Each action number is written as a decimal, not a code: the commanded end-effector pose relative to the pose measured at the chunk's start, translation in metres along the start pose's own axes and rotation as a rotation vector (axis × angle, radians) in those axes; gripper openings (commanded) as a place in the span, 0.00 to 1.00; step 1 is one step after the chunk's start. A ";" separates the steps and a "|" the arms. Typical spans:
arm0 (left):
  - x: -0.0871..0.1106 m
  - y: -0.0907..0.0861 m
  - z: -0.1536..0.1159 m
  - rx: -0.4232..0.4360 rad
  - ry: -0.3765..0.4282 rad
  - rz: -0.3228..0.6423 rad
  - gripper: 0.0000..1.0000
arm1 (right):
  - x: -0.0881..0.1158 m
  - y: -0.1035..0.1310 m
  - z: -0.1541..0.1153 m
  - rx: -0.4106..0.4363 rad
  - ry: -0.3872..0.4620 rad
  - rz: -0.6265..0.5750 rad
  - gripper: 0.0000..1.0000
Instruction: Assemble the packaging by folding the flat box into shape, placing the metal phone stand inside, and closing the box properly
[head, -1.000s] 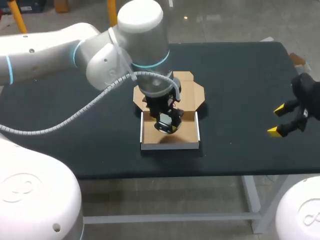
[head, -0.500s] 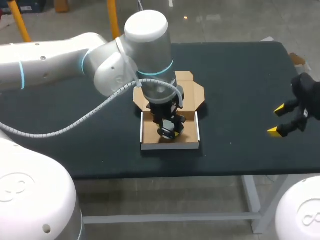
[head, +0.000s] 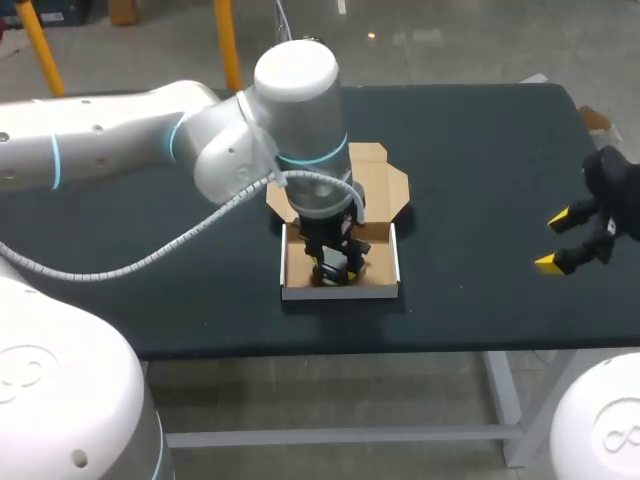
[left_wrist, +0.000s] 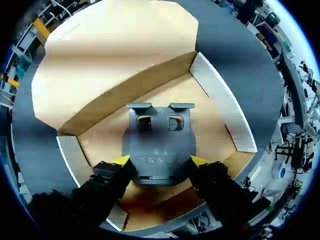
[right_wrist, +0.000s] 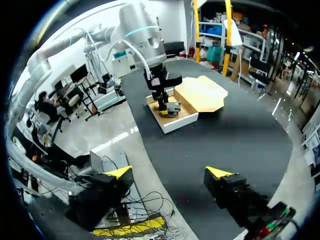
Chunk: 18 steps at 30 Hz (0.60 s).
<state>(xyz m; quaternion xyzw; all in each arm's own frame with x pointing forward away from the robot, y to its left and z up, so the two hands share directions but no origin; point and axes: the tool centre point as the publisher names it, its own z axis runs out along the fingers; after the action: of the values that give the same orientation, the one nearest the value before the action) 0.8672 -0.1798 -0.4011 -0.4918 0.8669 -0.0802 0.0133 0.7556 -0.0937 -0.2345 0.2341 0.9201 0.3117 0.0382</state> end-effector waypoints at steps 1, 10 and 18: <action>0.002 -0.004 0.004 -0.005 -0.013 -0.009 1.00 | 0.000 0.000 -0.002 -0.002 0.002 -0.001 1.00; 0.003 -0.004 -0.007 -0.004 -0.016 -0.064 1.00 | 0.000 0.000 -0.002 -0.002 0.002 -0.001 1.00; 0.009 -0.005 -0.015 -0.007 -0.049 -0.170 1.00 | 0.000 0.000 -0.002 -0.002 0.002 -0.001 1.00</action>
<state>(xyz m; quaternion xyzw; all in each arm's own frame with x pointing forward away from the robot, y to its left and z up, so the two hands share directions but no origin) 0.8680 -0.1843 -0.3889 -0.5618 0.8241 -0.0715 0.0160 0.7554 -0.0935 -0.2341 0.2345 0.9201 0.3113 0.0383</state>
